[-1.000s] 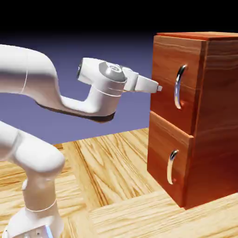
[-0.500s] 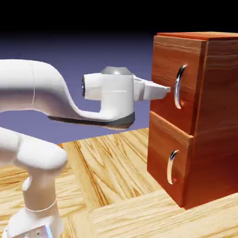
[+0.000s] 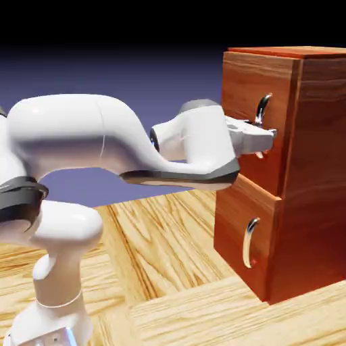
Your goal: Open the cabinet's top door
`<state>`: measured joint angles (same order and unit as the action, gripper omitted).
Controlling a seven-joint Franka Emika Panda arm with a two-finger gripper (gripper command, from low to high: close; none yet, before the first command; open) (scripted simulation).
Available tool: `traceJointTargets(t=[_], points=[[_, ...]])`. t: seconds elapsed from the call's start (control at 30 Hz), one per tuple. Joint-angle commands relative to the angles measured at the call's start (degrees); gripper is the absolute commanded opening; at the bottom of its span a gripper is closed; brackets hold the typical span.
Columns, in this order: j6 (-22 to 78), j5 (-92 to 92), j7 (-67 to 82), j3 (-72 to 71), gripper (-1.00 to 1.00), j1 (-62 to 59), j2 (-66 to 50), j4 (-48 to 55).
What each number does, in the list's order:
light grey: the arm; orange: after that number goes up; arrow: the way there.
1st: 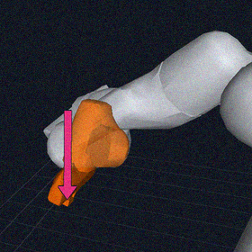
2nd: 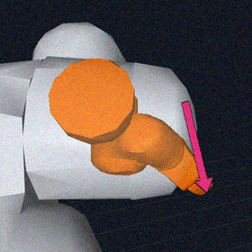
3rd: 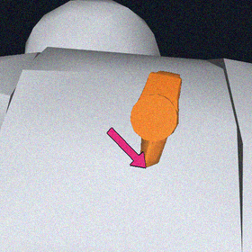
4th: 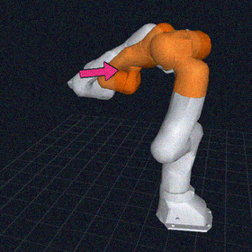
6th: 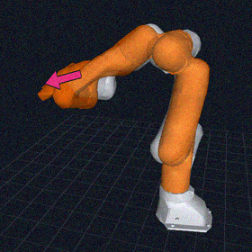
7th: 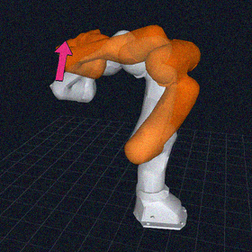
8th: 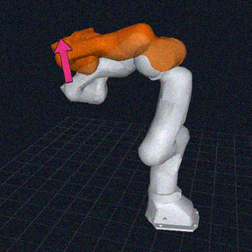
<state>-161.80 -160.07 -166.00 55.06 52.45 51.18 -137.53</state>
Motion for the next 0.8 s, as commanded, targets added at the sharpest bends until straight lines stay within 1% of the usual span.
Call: traceJointTargets(t=[0.0,0.2,0.4,0.7,0.77], points=[[1.17,1.35,-0.01,-1.77,-1.00,-2.08,-0.31,-1.41],[7.39,10.61,0.34,-13.62,-1.00,-14.46,-1.16,-9.08],[11.17,19.83,-0.01,-26.08,-1.00,-25.91,-1.21,-14.45],[13.60,35.03,0.47,-44.76,-1.00,-41.52,0.87,-19.74],[12.66,37.63,-0.08,-48.88,-1.00,-45.54,1.31,-20.21]])
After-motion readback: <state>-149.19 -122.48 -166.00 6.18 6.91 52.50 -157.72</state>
